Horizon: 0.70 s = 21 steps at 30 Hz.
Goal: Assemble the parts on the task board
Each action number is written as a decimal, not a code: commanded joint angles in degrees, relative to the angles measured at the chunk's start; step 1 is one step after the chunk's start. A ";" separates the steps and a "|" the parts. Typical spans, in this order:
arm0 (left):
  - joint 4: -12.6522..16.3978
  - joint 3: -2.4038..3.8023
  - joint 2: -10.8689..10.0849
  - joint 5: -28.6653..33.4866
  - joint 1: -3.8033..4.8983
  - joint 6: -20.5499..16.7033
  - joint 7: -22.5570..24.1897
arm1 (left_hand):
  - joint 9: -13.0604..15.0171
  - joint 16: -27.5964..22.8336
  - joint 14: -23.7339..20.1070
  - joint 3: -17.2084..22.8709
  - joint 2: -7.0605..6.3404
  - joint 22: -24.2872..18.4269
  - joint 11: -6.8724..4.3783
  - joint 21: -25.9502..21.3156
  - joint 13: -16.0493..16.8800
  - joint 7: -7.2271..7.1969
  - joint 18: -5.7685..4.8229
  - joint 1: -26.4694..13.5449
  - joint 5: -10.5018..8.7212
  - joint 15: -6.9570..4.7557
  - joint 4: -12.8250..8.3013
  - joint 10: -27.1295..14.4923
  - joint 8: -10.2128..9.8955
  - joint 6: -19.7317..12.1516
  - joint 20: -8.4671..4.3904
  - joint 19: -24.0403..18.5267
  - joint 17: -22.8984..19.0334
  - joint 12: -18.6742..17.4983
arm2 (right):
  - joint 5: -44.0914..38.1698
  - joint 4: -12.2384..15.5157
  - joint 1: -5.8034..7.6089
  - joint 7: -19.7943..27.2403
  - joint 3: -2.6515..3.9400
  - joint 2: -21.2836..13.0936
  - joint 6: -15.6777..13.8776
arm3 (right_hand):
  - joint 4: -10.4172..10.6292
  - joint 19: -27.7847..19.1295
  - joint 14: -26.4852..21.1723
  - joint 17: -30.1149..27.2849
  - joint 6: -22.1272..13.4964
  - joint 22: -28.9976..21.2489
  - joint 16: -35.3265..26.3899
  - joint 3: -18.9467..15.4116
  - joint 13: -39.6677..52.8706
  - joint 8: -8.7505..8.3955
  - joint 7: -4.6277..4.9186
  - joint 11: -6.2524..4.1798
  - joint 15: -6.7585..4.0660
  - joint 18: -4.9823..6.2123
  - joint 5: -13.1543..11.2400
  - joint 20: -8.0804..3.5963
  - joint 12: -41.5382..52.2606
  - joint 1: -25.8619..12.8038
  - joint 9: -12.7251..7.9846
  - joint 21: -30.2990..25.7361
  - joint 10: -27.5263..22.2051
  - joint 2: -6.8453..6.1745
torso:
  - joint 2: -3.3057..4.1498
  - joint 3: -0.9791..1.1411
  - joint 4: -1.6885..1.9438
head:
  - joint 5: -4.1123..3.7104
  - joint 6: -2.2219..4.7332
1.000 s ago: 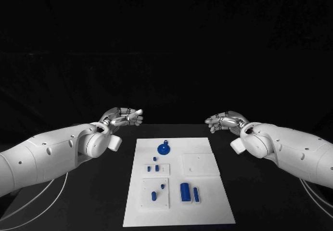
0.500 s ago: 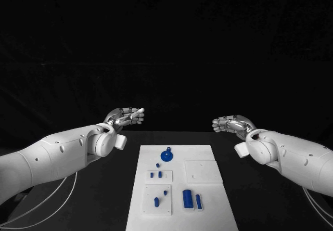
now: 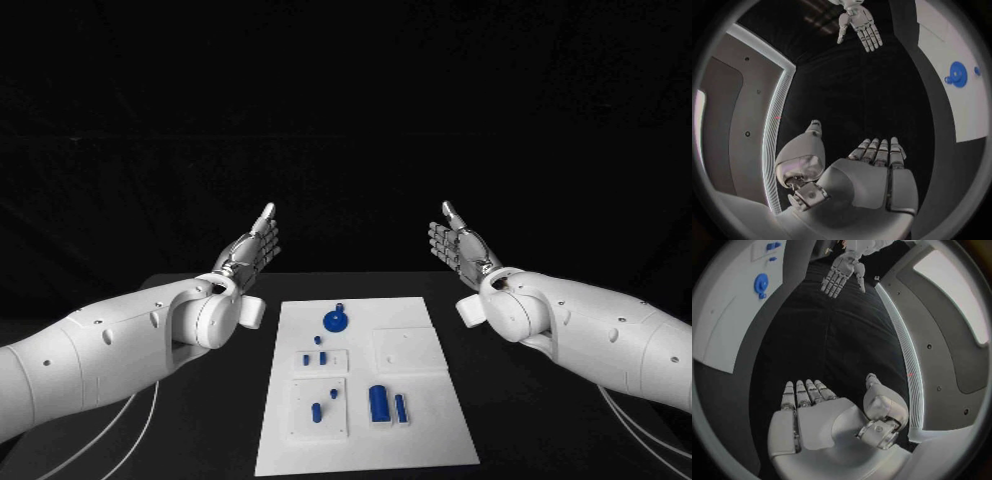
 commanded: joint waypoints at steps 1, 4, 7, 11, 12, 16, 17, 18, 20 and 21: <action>5.05 0.93 -0.77 0.99 -2.17 -11.01 4.08 | -2.25 -1.74 -3.81 0.23 0.20 -19.17 -0.61 -1.09 -0.38 -0.67 -0.89 -23.65 -0.49 -0.82 -1.68 -5.03 -1.48 -3.81 -0.34 -3.10 -1.92 -0.66 | 4.78 5.38 -1.38 4.98 0.23 -1.38 -10.11 | 1.50 -2.77 -4.14 -2.51 -4.20 -5.07 -1.76 -2.55 -1.14 -1.10 -0.82 -0.84 -0.86 -1.65 -1.11 -1.04 -1.06 -5.10 -2.96 -1.67 -4.89 0.27 | -0.77 -0.03 0.13 | -0.43 -0.25; 9.87 2.07 -1.66 1.36 -4.38 -16.27 5.63 | -2.25 -1.74 -3.81 0.23 0.20 -19.17 -0.61 -1.09 -0.38 -0.67 -0.89 -23.65 -0.49 -0.82 -1.68 -5.03 -1.48 -3.81 -0.34 -3.10 -1.92 -0.66 | 7.06 10.77 -2.68 7.00 0.54 -2.84 -15.20 | 1.50 -2.77 -4.14 -2.51 -4.20 -5.07 -1.76 -2.55 -1.14 -1.10 -0.82 -0.84 -0.86 -1.65 -1.11 -1.04 -1.06 -5.10 -2.96 -1.67 -4.89 0.27 | -0.77 -0.03 0.13 | -0.43 -0.25; 14.52 3.17 -2.52 1.72 -6.51 -21.35 7.12 | -2.25 -1.74 -3.81 0.23 0.20 -19.17 -0.61 -1.09 -0.38 -0.67 -0.89 -23.65 -0.49 -0.82 -1.68 -5.03 -1.48 -3.81 -0.34 -3.10 -1.92 -0.66 | 9.72 17.06 -4.20 9.37 0.91 -4.54 -21.15 | 1.50 -2.77 -4.14 -2.51 -4.20 -5.07 -1.76 -2.55 -1.14 -1.10 -0.82 -0.84 -0.86 -1.65 -1.11 -1.04 -1.06 -5.10 -2.96 -1.67 -4.89 0.27 | -0.77 -0.03 0.13 | -0.43 -0.25; 18.23 4.05 -3.21 2.00 -8.21 -25.40 8.31 | -2.25 -1.74 -3.81 0.23 0.20 -19.17 -0.61 -1.09 -0.38 -0.67 -0.89 -23.65 -0.49 -0.82 -1.68 -5.03 -1.48 -3.81 -0.34 -3.10 -1.92 -0.66 | 12.17 22.85 -5.60 11.53 1.25 -6.11 -26.61 | 1.50 -2.77 -4.14 -2.51 -4.20 -5.07 -1.76 -2.55 -1.14 -1.10 -0.82 -0.84 -0.86 -1.65 -1.11 -1.04 -1.06 -5.10 -2.96 -1.67 -4.89 0.27 | -0.77 -0.03 0.13 | -0.43 -0.25; 18.88 4.21 -3.33 2.05 -8.50 -26.11 8.52 | -2.25 -1.74 -3.81 0.23 0.20 -19.17 -0.61 -1.09 -0.38 -0.67 -0.89 -23.65 -0.49 -0.82 -1.68 -5.03 -1.48 -3.81 -0.34 -3.10 -1.92 -0.66 | 12.65 23.98 -5.88 11.96 1.32 -6.41 -27.69 | 1.50 -2.77 -4.14 -2.51 -4.20 -5.07 -1.76 -2.55 -1.14 -1.10 -0.82 -0.84 -0.86 -1.65 -1.11 -1.04 -1.06 -5.10 -2.96 -1.67 -4.89 0.27 | -0.77 -0.03 0.13 | -0.43 -0.25; 20.56 4.60 -3.64 2.18 -9.27 -27.94 9.05 | -2.25 -1.74 -3.81 0.23 0.20 -19.17 -0.61 -1.09 -0.38 -0.67 -0.89 -23.65 -0.49 -0.82 -1.68 -5.03 -1.48 -3.81 -0.34 -3.10 -1.92 -0.66 | 14.23 27.73 -6.78 13.37 1.54 -7.43 -31.23 | 1.50 -2.77 -4.14 -2.51 -4.20 -5.07 -1.76 -2.55 -1.14 -1.10 -0.82 -0.84 -0.86 -1.65 -1.11 -1.04 -1.06 -5.10 -2.96 -1.67 -4.89 0.27 | -0.77 -0.03 0.13 | -0.43 -0.25; 20.65 4.62 -3.65 2.18 -9.31 -28.04 9.08 | -2.25 -1.74 -3.81 0.23 0.20 -19.17 -0.61 -1.09 -0.38 -0.67 -0.89 -23.65 -0.49 -0.82 -1.68 -5.03 -1.48 -3.81 -0.34 -3.10 -1.92 -0.66 | 14.46 28.27 -6.91 13.57 1.57 -7.57 -31.73 | 1.50 -2.77 -4.14 -2.51 -4.20 -5.07 -1.76 -2.55 -1.14 -1.10 -0.82 -0.84 -0.86 -1.65 -1.11 -1.04 -1.06 -5.10 -2.96 -1.67 -4.89 0.27 | -0.77 -0.03 0.13 | -0.43 -0.25; 20.65 4.62 -3.65 2.18 -9.32 -28.05 9.08 | -2.25 -1.74 -3.81 0.23 0.20 -19.17 -0.61 -1.09 -0.38 -0.67 -0.89 -23.65 -0.49 -0.82 -1.68 -5.03 -1.48 -3.81 -0.34 -3.10 -1.92 -0.66 | 14.63 28.68 -7.01 13.72 1.59 -7.68 -32.12 | 1.50 -2.77 -4.14 -2.51 -4.20 -5.07 -1.76 -2.55 -1.14 -1.10 -0.82 -0.84 -0.86 -1.65 -1.11 -1.04 -1.06 -5.10 -2.96 -1.67 -4.89 0.27 | -0.77 -0.03 0.13 | -0.43 -0.25; 20.65 4.62 -3.65 2.18 -9.32 -28.05 9.08 | -2.25 -1.74 -3.81 0.23 0.20 -19.17 -0.61 -1.09 -0.38 -0.67 -0.89 -23.65 -0.49 -0.82 -1.68 -5.03 -1.48 -3.81 -0.34 -3.10 -1.92 -0.66 | 14.83 29.16 -7.13 13.90 1.62 -7.81 -32.58 | 1.50 -2.77 -4.14 -2.51 -4.20 -5.07 -1.76 -2.55 -1.14 -1.10 -0.82 -0.84 -0.86 -1.65 -1.11 -1.04 -1.06 -5.10 -2.96 -1.67 -4.89 0.27 | -0.77 -0.03 0.13 | -0.43 -0.25; 20.65 4.62 -3.65 2.18 -9.32 -28.05 9.08 | -2.25 -1.74 -3.81 0.23 0.20 -19.17 -0.61 -1.09 -0.38 -0.67 -0.89 -23.65 -0.49 -0.82 -1.68 -5.03 -1.48 -3.81 -0.34 -3.10 -1.92 -0.66 | 14.87 29.24 -7.15 13.93 1.63 -7.83 -32.65 | 1.50 -2.77 -4.14 -2.51 -4.20 -5.07 -1.76 -2.55 -1.14 -1.10 -0.82 -0.84 -0.86 -1.65 -1.11 -1.04 -1.06 -5.10 -2.96 -1.67 -4.89 0.27 | -0.77 -0.03 0.13 | -0.43 -0.25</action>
